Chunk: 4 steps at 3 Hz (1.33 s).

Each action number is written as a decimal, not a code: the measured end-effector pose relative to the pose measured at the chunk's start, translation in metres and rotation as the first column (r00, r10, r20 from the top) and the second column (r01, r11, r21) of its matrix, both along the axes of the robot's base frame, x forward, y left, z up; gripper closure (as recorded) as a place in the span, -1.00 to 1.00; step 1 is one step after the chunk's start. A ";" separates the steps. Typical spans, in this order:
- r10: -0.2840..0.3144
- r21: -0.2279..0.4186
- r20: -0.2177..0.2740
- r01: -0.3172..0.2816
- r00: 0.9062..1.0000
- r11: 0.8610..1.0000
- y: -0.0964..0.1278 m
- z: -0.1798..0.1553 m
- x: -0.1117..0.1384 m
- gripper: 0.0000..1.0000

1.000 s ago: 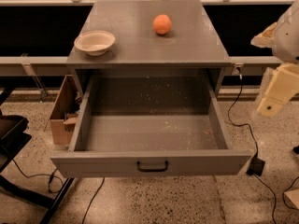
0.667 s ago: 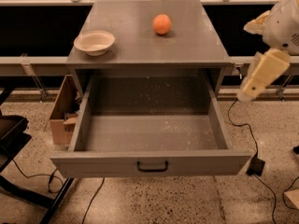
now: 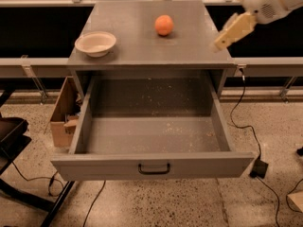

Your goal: Place orange into top drawer

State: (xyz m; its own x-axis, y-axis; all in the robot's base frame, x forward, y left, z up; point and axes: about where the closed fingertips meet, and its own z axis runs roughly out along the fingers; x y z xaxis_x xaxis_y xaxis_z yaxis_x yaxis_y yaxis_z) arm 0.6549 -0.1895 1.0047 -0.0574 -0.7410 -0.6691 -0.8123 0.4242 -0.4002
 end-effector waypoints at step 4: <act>-0.066 0.337 0.012 0.058 0.998 0.940 0.057 -0.031 0.130 -1.00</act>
Offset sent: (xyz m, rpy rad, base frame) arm 0.1348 0.0739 0.0027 0.3749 -0.0639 -0.0028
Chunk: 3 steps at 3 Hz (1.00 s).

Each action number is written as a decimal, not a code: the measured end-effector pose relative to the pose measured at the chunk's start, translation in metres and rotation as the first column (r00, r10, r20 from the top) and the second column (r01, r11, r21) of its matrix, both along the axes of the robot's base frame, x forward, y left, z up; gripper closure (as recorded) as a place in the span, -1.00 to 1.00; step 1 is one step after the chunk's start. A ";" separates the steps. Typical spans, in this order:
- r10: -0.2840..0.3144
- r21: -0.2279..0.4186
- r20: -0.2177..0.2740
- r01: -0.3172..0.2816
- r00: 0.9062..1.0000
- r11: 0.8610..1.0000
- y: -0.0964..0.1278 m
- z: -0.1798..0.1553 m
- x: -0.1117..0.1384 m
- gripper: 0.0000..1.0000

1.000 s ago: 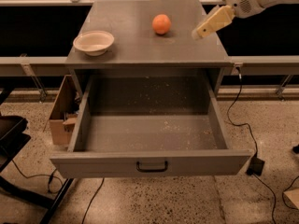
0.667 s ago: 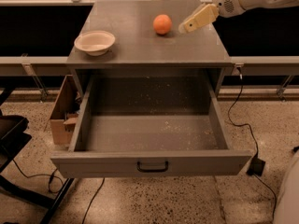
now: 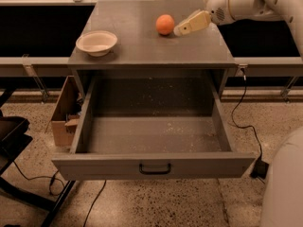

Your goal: Place orange into top drawer

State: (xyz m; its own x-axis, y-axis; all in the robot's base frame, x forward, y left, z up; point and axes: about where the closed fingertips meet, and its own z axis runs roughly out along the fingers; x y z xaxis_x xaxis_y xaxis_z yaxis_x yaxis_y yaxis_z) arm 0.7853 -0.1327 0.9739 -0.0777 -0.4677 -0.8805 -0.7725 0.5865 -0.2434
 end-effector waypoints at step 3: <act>-0.134 0.149 0.022 0.129 0.991 0.980 0.042 -0.062 0.128 -1.00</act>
Offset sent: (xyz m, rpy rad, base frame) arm 0.1462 0.0362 -0.0494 0.2054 -0.0516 -0.1795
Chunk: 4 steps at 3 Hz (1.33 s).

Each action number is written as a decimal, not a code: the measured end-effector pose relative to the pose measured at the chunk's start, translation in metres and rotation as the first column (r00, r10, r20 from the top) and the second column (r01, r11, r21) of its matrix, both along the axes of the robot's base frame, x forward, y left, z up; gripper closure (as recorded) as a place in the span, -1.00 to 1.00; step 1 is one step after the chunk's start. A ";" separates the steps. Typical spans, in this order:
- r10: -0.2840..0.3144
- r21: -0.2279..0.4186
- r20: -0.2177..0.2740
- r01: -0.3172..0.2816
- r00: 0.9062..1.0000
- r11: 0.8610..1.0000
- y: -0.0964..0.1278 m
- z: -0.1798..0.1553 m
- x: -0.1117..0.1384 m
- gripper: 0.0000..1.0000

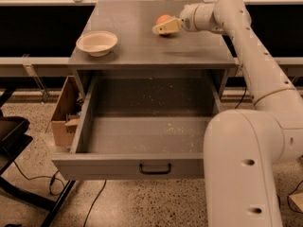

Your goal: Place orange into top drawer

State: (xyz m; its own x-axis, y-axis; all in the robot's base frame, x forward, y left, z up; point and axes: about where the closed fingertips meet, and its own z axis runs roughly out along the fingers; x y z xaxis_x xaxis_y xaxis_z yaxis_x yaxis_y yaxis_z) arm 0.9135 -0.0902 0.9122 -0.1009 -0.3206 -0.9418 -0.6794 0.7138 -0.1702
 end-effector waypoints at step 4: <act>-0.058 0.034 -0.006 0.058 0.998 0.998 0.022 -0.032 0.049 -1.00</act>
Offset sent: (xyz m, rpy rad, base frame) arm 0.0907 -0.0051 -0.0132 0.0303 -0.0059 -0.0496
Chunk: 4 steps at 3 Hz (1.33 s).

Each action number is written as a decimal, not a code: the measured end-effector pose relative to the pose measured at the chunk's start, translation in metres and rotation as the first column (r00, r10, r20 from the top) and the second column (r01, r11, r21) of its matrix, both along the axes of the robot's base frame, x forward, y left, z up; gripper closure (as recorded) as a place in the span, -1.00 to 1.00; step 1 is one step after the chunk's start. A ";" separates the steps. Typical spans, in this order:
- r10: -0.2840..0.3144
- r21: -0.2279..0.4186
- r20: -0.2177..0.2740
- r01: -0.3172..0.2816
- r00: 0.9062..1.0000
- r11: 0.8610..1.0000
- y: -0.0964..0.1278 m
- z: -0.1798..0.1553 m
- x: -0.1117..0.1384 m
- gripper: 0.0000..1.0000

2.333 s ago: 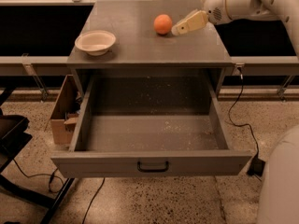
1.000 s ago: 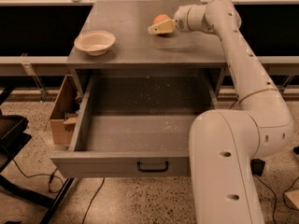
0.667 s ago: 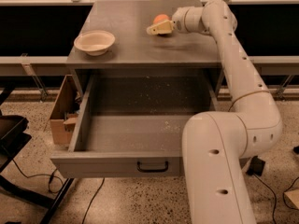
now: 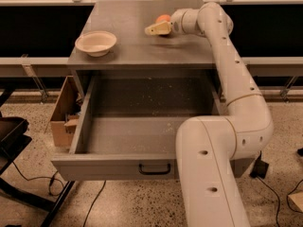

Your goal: Place orange into top drawer

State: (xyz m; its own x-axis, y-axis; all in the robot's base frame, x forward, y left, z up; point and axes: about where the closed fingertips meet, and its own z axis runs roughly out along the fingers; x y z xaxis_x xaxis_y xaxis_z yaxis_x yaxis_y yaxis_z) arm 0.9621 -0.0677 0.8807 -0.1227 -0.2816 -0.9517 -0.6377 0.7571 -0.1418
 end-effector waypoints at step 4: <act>-0.026 -0.067 -0.084 0.020 0.996 0.998 0.021 -0.034 0.007 0.20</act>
Offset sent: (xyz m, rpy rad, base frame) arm 0.0886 0.0022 -0.0050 -0.0873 0.0903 -0.0078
